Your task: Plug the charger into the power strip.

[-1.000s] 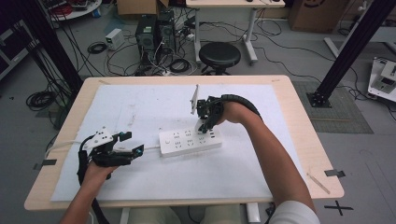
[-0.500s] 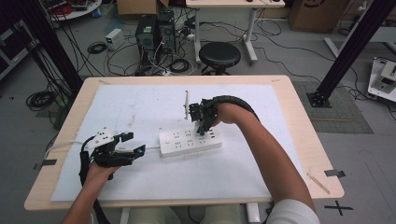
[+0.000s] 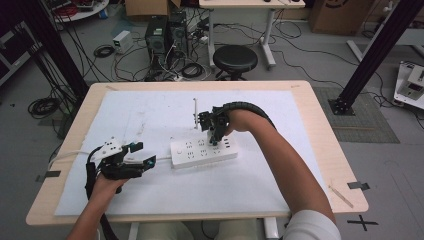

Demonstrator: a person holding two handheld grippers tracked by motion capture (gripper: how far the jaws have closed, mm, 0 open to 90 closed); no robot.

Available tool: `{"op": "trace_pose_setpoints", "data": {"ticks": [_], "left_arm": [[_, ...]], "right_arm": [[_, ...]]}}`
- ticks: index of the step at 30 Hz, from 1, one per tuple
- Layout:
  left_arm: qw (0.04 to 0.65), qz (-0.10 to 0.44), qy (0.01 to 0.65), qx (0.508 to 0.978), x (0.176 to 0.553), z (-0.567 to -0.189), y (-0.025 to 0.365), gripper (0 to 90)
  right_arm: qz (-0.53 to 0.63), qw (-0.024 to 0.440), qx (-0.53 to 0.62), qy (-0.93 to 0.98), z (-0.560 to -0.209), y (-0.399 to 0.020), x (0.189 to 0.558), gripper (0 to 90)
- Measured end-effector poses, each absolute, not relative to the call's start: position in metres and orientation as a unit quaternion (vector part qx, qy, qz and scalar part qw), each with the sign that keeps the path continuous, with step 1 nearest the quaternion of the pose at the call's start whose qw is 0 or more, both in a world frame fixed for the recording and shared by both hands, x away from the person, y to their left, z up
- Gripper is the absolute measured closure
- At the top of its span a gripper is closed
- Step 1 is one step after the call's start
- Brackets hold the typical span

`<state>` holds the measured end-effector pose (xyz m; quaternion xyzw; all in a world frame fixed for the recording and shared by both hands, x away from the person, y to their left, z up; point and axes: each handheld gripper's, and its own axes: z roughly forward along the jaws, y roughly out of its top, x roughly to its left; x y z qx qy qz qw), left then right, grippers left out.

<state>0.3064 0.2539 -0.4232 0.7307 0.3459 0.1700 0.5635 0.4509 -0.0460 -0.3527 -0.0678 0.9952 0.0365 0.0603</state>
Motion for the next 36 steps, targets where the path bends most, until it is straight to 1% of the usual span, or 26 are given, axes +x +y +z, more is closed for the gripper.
{"op": "trace_pose_setpoints", "data": {"ticks": [4,15,18,36], "left_arm": [[0.566,0.169,0.345,0.729,0.307,-0.424,0.253,21.9],[0.568,0.168,0.344,0.729,0.310,-0.423,0.251,21.9],[0.569,0.168,0.342,0.729,0.310,-0.422,0.251,21.9],[0.566,0.170,0.348,0.728,0.309,-0.421,0.252,21.9]], "right_arm": [[0.010,0.070,-0.075,0.995,-0.356,-0.043,0.448,63.5],[-0.011,0.044,-0.062,0.997,-0.356,-0.036,0.455,63.6],[-0.032,0.050,-0.073,0.996,-0.359,-0.029,0.453,63.7],[-0.012,0.044,-0.072,0.996,-0.364,-0.033,0.456,63.3]]}}
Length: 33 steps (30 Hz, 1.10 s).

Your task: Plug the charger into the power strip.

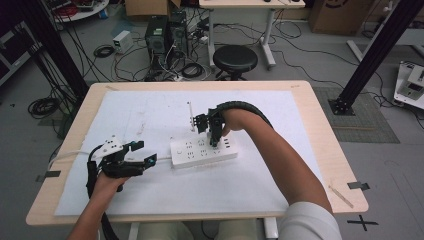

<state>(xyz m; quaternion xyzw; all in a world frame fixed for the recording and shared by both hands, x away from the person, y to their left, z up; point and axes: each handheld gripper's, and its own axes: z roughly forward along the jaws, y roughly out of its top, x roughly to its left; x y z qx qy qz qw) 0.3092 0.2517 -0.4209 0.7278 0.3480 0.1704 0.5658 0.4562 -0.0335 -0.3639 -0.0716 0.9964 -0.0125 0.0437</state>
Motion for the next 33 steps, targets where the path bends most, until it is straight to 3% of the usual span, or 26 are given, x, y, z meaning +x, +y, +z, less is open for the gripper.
{"op": "trace_pose_setpoints", "data": {"ticks": [6,8,10,23,33], "left_arm": [[0.566,0.172,0.349,0.727,0.308,-0.420,0.253,21.9],[0.565,0.173,0.348,0.728,0.308,-0.420,0.253,21.9],[0.564,0.173,0.349,0.728,0.307,-0.421,0.254,21.9],[0.567,0.171,0.347,0.727,0.306,-0.420,0.252,21.9],[0.569,0.177,0.343,0.726,0.303,-0.417,0.250,21.9]], "right_arm": [[0.022,0.028,-0.075,0.997,-0.365,-0.041,0.461,61.7],[0.020,0.031,-0.051,0.998,-0.367,-0.045,0.462,46.8],[0.042,0.045,-0.015,0.998,-0.365,-0.052,0.466,39.2],[0.182,0.053,0.112,0.975,-0.336,-0.102,0.451,24.8],[0.233,0.083,0.176,0.953,-0.324,-0.141,0.431,22.2]]}}
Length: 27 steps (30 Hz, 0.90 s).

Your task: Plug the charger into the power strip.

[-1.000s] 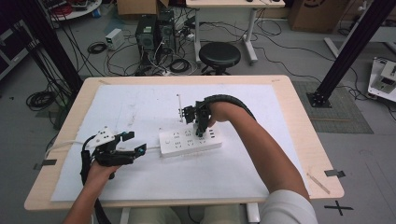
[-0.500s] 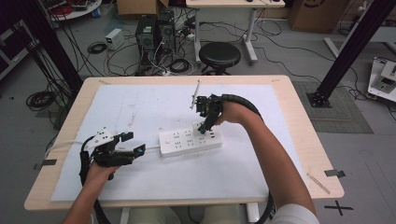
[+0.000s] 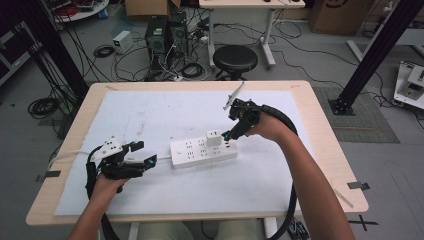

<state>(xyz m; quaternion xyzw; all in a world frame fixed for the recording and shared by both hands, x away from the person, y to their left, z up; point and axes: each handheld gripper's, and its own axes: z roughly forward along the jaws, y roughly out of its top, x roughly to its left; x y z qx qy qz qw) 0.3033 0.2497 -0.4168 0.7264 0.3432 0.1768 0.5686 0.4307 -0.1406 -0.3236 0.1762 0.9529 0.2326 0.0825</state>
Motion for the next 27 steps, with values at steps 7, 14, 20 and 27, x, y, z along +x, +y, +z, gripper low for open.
{"op": "trace_pose_setpoints", "data": {"ticks": [7,14,20,27], "left_arm": [[0.568,0.188,0.342,0.725,0.303,-0.416,0.251,21.9],[0.570,0.190,0.340,0.723,0.304,-0.415,0.251,21.9],[0.571,0.194,0.342,0.720,0.304,-0.414,0.252,21.9],[0.570,0.196,0.343,0.721,0.303,-0.412,0.254,21.9]], "right_arm": [[0.247,0.103,0.234,0.935,-0.327,-0.174,0.405,22.2],[0.263,0.115,0.279,0.916,-0.341,-0.206,0.381,22.2],[0.288,0.131,0.327,0.890,-0.346,-0.234,0.361,22.0],[0.320,0.156,0.370,0.858,-0.355,-0.253,0.337,22.0]]}}
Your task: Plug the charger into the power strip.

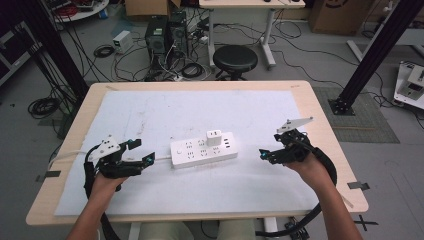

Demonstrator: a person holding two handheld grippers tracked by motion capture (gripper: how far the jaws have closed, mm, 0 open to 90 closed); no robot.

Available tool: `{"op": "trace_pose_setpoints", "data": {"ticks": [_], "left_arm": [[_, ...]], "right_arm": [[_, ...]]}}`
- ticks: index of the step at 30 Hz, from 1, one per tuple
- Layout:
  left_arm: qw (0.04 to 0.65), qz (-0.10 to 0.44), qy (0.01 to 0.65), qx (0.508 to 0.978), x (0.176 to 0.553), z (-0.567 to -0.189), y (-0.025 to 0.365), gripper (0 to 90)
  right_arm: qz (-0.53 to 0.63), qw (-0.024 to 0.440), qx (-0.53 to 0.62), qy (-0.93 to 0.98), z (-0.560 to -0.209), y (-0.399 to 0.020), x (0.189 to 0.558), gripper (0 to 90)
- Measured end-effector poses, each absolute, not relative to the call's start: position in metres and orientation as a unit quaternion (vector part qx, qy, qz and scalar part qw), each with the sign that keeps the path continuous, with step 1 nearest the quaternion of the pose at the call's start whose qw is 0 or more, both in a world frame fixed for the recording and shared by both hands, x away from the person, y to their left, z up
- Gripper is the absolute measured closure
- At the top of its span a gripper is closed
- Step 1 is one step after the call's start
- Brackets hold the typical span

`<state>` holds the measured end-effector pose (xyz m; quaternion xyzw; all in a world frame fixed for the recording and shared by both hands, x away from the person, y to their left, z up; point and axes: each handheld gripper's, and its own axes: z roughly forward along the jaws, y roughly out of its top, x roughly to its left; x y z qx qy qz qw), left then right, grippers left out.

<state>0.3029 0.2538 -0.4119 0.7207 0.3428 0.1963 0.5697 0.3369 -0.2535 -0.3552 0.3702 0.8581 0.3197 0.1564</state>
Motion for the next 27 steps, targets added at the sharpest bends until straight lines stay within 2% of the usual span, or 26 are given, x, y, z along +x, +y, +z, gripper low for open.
{"op": "trace_pose_setpoints", "data": {"ticks": [11,27], "left_arm": [[0.569,0.205,0.349,0.716,0.299,-0.411,0.259,21.9],[0.564,0.210,0.356,0.714,0.293,-0.413,0.263,21.9]], "right_arm": [[0.339,0.177,0.400,0.833,-0.369,-0.263,0.315,22.0],[0.346,0.178,0.410,0.825,-0.376,-0.268,0.307,21.9]]}}
